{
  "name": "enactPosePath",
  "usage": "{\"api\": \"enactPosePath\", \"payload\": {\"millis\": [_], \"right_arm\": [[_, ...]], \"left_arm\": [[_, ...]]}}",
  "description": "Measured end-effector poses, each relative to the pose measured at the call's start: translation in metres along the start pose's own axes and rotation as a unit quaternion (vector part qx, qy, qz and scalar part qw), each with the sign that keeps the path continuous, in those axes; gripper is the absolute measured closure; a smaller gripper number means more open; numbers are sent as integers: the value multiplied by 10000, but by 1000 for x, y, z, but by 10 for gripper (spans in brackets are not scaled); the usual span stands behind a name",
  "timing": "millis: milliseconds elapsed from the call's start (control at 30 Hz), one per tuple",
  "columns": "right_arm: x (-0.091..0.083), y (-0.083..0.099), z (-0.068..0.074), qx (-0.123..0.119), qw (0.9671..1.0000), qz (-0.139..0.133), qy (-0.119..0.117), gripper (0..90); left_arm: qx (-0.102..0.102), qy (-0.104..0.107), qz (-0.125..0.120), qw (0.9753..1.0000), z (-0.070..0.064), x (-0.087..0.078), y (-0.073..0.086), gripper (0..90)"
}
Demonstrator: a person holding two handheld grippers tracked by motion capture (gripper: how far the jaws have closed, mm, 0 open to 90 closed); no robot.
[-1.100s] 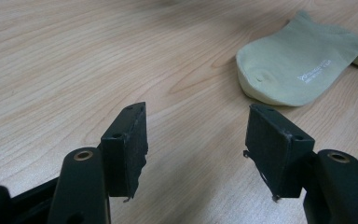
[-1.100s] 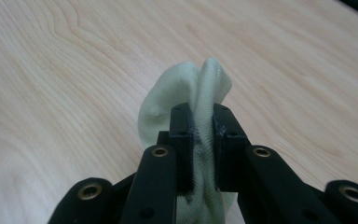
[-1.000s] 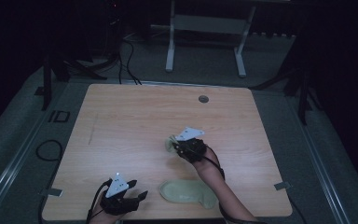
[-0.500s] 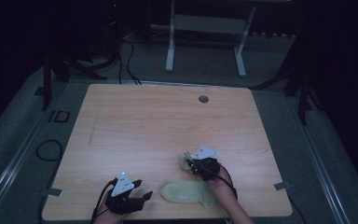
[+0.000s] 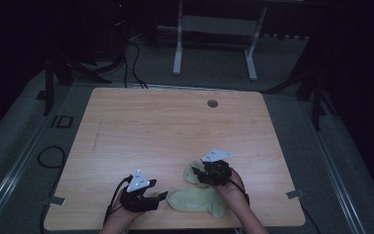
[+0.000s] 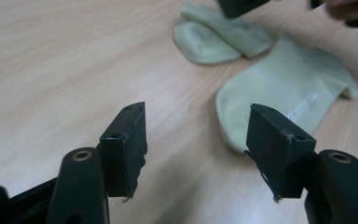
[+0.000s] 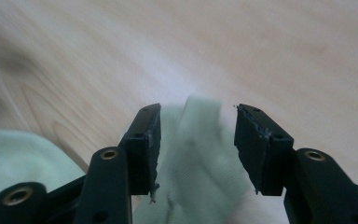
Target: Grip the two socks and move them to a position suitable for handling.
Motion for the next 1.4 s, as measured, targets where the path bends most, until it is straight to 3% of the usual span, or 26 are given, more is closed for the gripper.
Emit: {"api": "enactPosePath", "payload": {"millis": [167, 367, 500, 567, 633, 767, 800, 1000, 1033, 1067, 1133, 1300, 1400], "right_arm": [[-26, -19, -8, -35, 9998, -187, 11, 592], [-15, -1, -11, 54, 9998, 112, -164, 626], [-1, 13, -15, 176, 9991, 303, -237, 629], [4, 17, -17, 204, 9988, 362, -251, 630], [9, 21, -17, 228, 9983, 441, -289, 630], [15, 26, -19, 232, 9978, 567, -272, 628], [17, 27, -19, 227, 9976, 595, -280, 630], [18, 27, -17, 206, 9977, 543, -364, 727], [18, 27, -16, 197, 9977, 532, -382, 770], [19, 27, -15, 196, 9976, 532, -392, 791], [18, 26, -14, 174, 9977, 550, -365, 826], [10, 21, -14, 160, 9984, 436, -331, 844], [-10, 10, -20, 216, 9993, 145, -286, 847]], "left_arm": [[182, 19, -130, 9997, -4, 12, -30, 368], [620, 40, -27, 9981, -14, 42, -55, 376], [894, -2, 145, 9959, -16, 66, -58, 433], [985, 11, 281, 9947, -17, 76, -57, 506], [998, -21, 432, 9941, -16, 86, -54, 584], [1066, -2, 609, 9924, -17, 96, -50, 622], [1121, 45, 722, 9911, -19, 102, -47, 622], [1066, 46, 761, 9914, -21, 105, -48, 720], [1039, 71, 760, 9917, -22, 105, -48, 812], [1060, 37, 748, 9915, -23, 106, -48, 847], [1128, -17, 724, 9910, -24, 106, -49, 866], [1050, -41, 616, 9925, -21, 100, -52, 875], [936, -44, 503, 9943, -16, 89, -59, 875]]}}
Point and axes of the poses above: each handheld gripper's, and its own axes: x roughly forward along the jaws, y roughly out of its underside, z roughly to its left, the point moved 9 cm from there along x, roughly forward along the jaws, and after that the axes turned 9 degrees about -y, right-handed, at the moved point
